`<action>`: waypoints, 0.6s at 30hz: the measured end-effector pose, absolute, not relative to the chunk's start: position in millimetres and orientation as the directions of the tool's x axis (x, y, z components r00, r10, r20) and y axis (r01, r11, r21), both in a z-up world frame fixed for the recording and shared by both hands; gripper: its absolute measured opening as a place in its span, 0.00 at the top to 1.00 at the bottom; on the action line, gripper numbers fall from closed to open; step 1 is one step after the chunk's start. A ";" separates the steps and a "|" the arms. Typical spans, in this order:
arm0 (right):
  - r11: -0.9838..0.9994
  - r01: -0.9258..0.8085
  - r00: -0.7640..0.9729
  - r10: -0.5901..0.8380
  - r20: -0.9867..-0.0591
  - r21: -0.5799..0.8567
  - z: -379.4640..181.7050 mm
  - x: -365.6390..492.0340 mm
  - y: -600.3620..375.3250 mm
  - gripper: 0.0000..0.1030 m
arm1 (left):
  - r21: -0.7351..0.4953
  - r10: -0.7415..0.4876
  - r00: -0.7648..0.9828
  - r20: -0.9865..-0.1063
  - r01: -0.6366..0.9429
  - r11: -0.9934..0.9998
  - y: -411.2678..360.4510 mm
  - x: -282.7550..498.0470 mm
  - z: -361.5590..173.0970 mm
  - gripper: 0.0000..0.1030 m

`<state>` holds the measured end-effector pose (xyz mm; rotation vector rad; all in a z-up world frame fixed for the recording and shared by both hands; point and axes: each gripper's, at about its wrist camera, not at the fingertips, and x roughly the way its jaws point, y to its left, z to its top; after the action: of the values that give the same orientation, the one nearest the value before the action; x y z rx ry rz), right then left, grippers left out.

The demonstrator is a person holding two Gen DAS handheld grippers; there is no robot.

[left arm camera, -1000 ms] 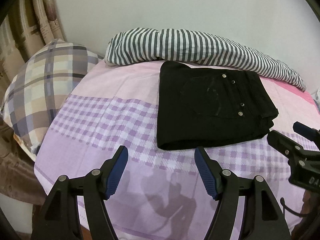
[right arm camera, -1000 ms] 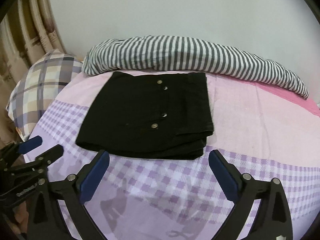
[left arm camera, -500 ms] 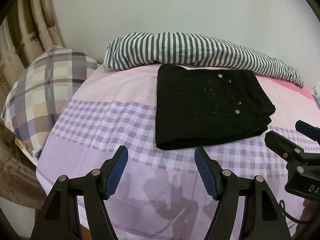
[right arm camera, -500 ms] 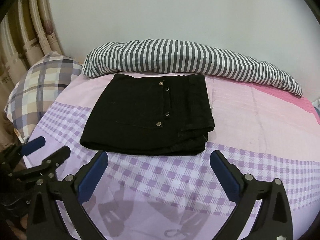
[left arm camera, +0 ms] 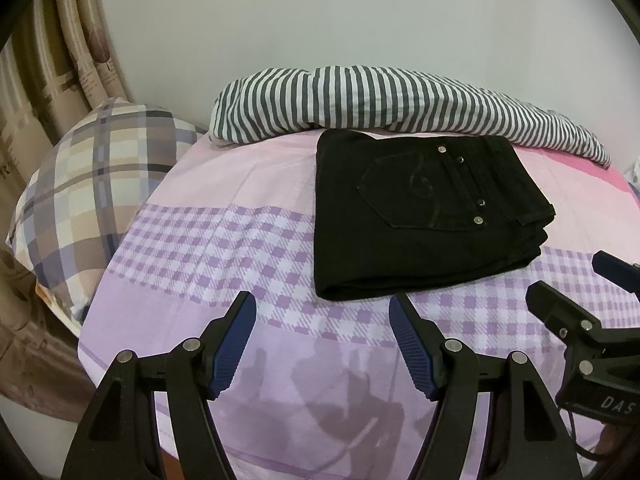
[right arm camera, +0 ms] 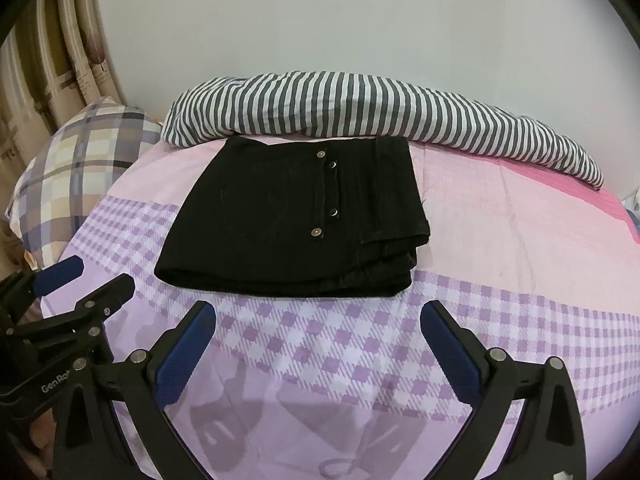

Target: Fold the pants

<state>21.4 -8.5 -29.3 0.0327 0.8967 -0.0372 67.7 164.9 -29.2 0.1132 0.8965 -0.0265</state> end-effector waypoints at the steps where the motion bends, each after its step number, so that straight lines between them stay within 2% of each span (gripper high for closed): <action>1: 0.999 0.048 0.624 -0.021 -0.782 0.011 -29.7 21.0 -8.6 0.02 | 0.087 0.023 0.624 -0.781 0.073 0.994 165.1 68.1 -29.4 0.32; 18: 0.998 0.057 0.614 -0.022 -0.789 0.016 -35.9 20.3 -11.1 0.02 | 0.097 0.018 0.630 -0.777 0.091 0.991 161.7 68.6 -32.6 0.32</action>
<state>20.3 -11.1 -35.9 0.0407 0.9087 -0.0453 68.6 161.7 -32.6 0.1310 0.8895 -0.0418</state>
